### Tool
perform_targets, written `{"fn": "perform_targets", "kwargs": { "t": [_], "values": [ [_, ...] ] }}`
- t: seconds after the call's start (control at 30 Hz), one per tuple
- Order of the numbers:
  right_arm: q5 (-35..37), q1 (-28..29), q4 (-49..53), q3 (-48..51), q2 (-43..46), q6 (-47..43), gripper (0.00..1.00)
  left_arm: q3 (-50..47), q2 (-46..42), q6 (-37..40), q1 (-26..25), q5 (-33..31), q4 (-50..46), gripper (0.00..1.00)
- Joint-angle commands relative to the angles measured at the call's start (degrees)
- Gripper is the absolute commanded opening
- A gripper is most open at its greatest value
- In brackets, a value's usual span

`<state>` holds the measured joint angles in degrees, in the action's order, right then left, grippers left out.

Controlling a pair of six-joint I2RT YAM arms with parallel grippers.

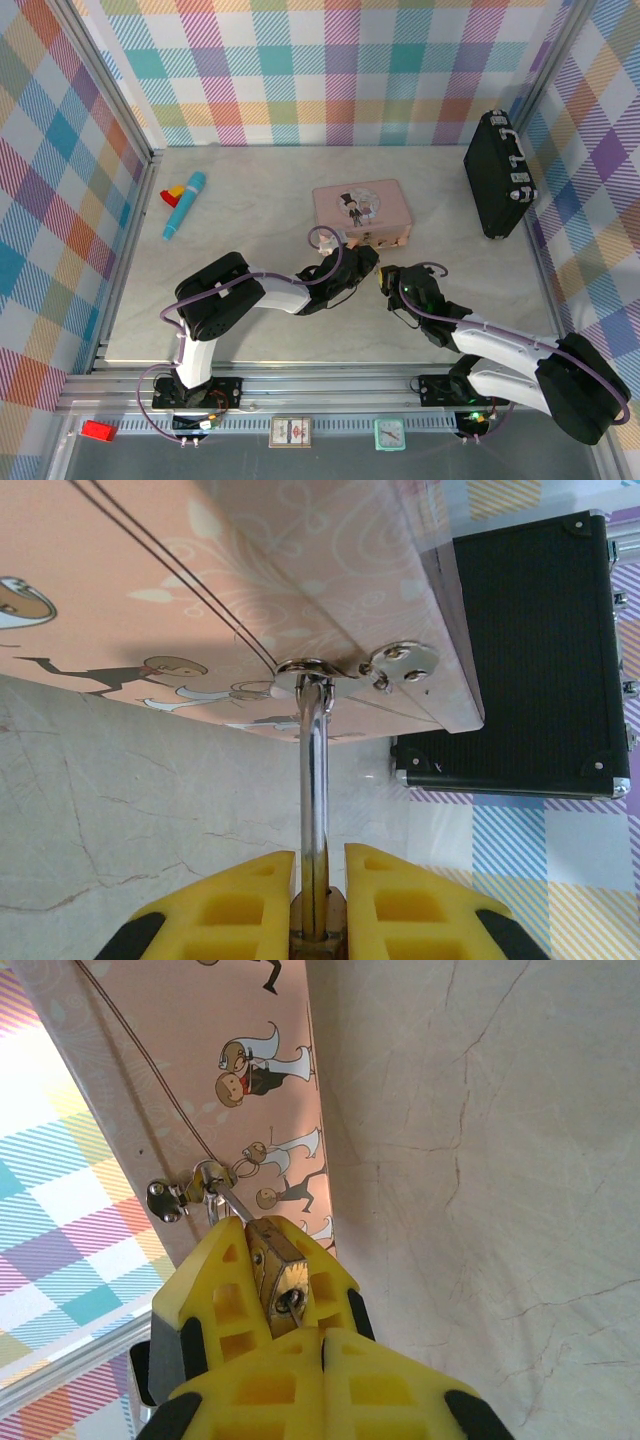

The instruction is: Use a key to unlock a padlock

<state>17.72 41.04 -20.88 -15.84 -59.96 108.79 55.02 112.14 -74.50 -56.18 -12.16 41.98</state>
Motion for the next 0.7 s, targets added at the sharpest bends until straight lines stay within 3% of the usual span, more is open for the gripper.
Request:
{"fn": "perform_targets", "kwargs": {
  "t": [0.0,0.33,0.57,0.67],
  "values": [
    [-1.9,0.7,-2.0,-2.7,-0.4,-1.8,0.0,2.6,-1.2,0.9,-1.9,1.8,7.1,0.01],
    [-2.2,0.4,-2.8,-2.3,-0.7,-2.7,0.0,2.2,-2.1,1.5,-1.8,1.4,6.3,0.01],
    [-0.8,-0.4,8.1,-2.6,5.2,-3.1,0.0,1.8,-2.6,1.7,-1.6,1.0,6.3,0.01],
    [-1.8,-1.0,8.1,-2.2,5.7,-3.6,0.0,1.9,-2.5,1.6,-1.6,0.9,6.5,0.01]
  ]
}}
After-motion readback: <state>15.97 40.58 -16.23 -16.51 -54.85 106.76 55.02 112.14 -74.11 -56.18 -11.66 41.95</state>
